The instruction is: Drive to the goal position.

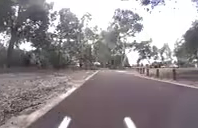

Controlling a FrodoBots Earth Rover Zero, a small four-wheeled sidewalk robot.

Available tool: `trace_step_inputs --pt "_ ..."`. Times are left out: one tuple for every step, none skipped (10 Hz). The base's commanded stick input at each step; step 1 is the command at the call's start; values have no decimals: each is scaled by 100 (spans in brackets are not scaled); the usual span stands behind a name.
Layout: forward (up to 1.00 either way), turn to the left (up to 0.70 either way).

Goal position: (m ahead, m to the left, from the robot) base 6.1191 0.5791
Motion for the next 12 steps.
trace_step_inputs --pt "60 0" --pt "60 0" --pt "60 0" --pt "60 0" --pt "60 0" --pt "60 0" --pt "60 0" --pt "60 0" --pt "60 0" --pt "60 0" --pt "60 0" --pt "60 0"
